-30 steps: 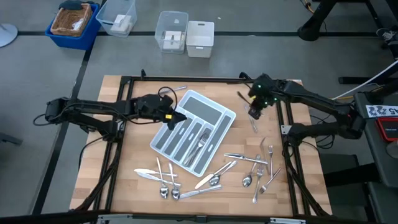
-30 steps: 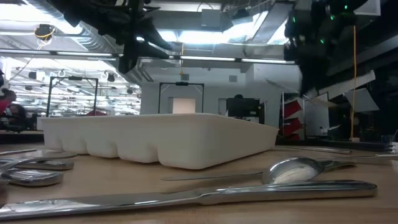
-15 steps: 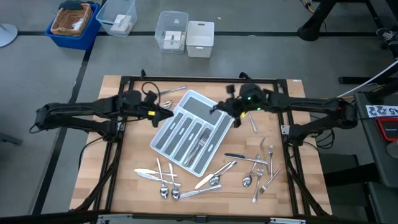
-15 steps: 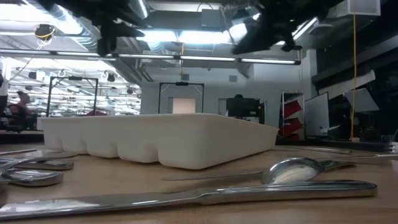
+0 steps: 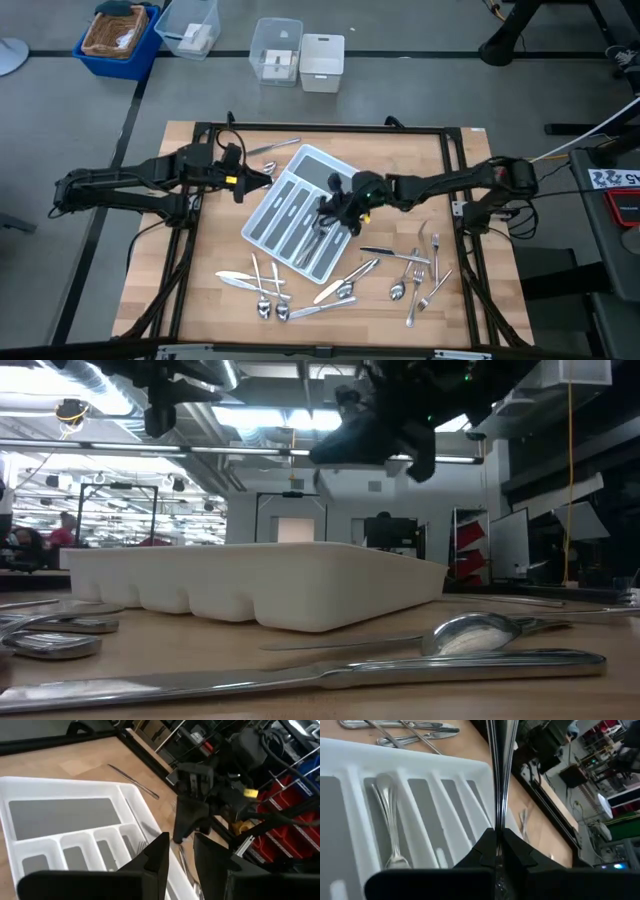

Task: Sort silverware
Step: Put the silver spoon into the white cutlery tray

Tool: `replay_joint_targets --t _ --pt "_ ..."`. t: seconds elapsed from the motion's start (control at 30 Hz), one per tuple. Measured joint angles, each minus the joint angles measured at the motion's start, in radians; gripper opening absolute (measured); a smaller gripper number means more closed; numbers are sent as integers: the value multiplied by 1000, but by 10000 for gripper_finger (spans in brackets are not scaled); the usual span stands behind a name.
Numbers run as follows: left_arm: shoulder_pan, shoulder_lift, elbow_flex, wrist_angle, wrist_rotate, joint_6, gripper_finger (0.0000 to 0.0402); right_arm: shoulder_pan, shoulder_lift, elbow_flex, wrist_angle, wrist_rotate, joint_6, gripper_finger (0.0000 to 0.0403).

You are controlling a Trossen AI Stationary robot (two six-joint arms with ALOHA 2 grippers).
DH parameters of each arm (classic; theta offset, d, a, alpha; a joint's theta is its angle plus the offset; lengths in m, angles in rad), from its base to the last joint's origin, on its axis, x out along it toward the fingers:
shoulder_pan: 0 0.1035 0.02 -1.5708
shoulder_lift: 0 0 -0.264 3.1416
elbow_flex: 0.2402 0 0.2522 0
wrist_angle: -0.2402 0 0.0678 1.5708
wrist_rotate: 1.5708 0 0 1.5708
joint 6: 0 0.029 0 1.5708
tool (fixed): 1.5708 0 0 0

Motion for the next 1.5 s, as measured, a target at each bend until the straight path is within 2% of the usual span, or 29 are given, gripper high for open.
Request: replay_joint_targets --t 0.2,0.43,0.67,1.0,1.1,1.23,1.37,1.5 --pt "0 19 0 -8 0 21 76 -4 111 23 86 1 0 15" --pt "0 23 0 -24 0 42 76 -4 217 73 72 5 2 15" --pt "0 24 0 -154 -2 30 76 -4 284 80 54 70 3 15" --pt "0 24 0 -315 -81 27 76 -4 311 80 51 103 5 16" --pt "0 24 0 -329 -81 29 76 -4 311 80 41 119 5 32" --pt "0 24 0 -343 -91 36 76 -4 311 79 35 146 5 77" --pt "0 24 0 -342 -140 27 76 -3 311 80 36 169 5 114" --pt "10 24 0 -342 -201 27 76 -3 311 79 36 173 5 130"
